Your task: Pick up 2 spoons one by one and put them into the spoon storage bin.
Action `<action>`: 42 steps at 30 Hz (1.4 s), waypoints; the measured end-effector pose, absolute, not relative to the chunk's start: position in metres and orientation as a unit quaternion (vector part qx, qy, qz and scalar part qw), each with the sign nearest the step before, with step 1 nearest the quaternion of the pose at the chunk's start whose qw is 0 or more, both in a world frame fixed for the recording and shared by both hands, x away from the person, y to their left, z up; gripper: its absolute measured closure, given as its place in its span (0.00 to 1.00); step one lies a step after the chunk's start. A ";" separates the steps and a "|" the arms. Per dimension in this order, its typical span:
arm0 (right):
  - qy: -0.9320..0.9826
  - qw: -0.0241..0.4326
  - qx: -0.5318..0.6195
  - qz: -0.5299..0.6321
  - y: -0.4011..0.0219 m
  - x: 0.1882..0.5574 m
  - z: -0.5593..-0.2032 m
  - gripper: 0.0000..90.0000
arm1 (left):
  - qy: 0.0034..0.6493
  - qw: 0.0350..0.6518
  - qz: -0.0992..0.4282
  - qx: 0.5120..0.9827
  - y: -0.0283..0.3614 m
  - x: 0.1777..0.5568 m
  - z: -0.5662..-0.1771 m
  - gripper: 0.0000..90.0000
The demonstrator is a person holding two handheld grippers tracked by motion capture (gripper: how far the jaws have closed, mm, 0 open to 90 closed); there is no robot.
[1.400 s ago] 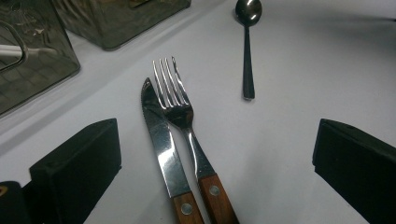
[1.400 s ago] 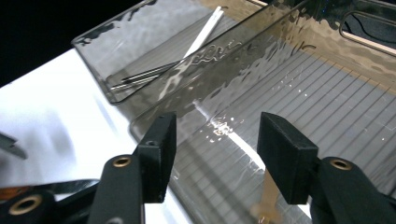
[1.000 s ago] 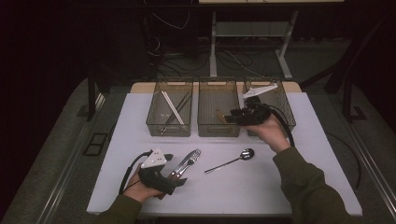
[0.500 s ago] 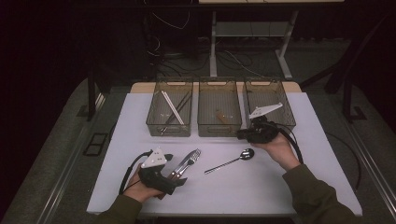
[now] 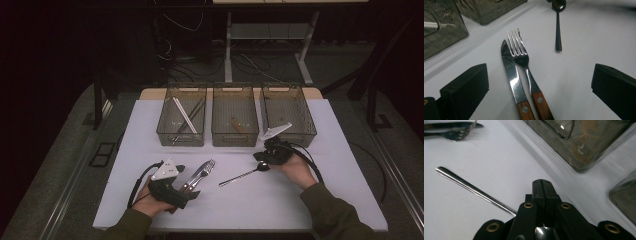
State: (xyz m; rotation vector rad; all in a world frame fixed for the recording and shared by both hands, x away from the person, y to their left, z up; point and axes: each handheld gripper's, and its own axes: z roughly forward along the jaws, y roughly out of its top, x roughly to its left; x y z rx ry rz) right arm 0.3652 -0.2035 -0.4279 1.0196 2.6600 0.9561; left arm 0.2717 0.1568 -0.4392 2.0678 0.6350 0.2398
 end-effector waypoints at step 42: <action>0.906 0.072 0.331 0.254 -0.216 0.346 -0.433 1.00 | 0.257 0.469 0.090 0.840 0.156 0.272 -0.440 0.00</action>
